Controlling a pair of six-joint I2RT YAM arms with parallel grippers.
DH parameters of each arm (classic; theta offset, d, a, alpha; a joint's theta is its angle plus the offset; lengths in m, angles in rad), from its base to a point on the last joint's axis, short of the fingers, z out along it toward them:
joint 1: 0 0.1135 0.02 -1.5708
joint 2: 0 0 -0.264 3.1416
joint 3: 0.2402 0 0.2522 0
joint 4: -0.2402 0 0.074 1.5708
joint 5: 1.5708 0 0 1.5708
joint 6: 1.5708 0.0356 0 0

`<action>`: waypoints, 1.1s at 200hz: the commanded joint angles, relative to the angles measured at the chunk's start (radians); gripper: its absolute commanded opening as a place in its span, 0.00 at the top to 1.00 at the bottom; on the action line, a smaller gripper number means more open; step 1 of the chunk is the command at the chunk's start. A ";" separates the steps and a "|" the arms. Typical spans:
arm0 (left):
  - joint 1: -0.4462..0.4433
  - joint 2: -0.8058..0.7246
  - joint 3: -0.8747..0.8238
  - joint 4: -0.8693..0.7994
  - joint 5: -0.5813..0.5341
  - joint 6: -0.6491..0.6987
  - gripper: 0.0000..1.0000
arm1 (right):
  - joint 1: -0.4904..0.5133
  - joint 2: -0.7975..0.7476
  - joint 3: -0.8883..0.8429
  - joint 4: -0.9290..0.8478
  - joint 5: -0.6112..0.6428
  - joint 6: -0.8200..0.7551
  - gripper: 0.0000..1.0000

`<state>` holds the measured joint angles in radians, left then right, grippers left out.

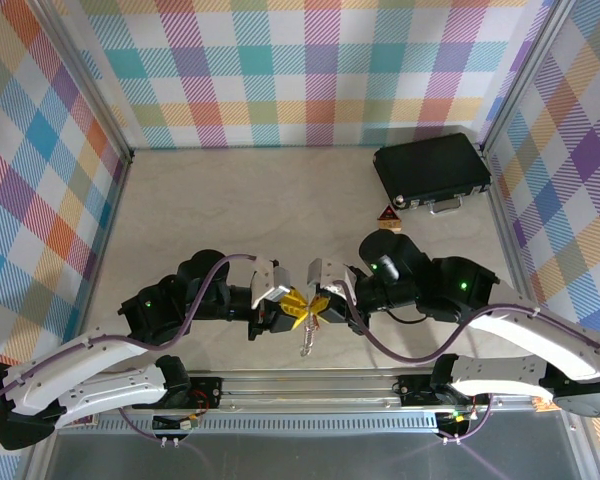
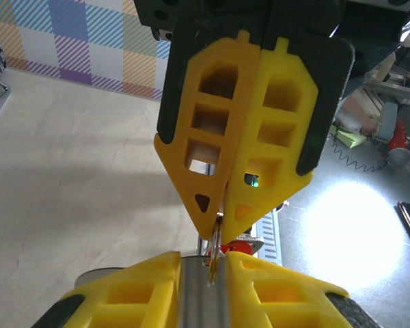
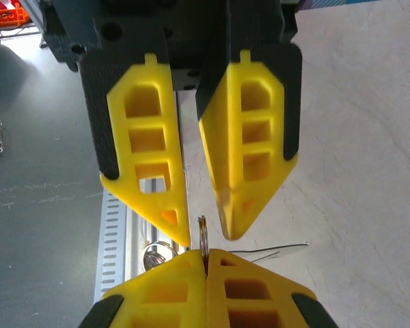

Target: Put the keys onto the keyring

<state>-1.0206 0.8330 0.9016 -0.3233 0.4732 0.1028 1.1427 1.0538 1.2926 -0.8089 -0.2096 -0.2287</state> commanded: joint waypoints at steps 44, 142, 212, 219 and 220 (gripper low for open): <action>-0.007 -0.008 0.021 0.023 0.011 0.011 0.93 | 0.024 0.018 0.036 0.007 -0.054 -0.036 1.00; -0.007 -0.076 -0.061 0.231 0.054 -0.051 1.00 | 0.048 -0.090 -0.106 0.234 -0.078 0.043 0.78; -0.007 -0.121 -0.152 0.467 0.126 -0.134 1.00 | 0.048 -0.214 -0.239 0.415 -0.079 0.111 0.81; -0.007 -0.122 -0.156 0.474 0.128 -0.139 1.00 | 0.048 -0.218 -0.246 0.422 -0.082 0.114 0.83; -0.007 -0.123 -0.155 0.476 0.129 -0.139 1.00 | 0.048 -0.218 -0.247 0.423 -0.083 0.114 0.84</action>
<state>-1.0252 0.7288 0.7574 0.0170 0.5674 -0.0010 1.1843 0.8616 1.0687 -0.4801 -0.2554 -0.1459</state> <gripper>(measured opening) 0.060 0.191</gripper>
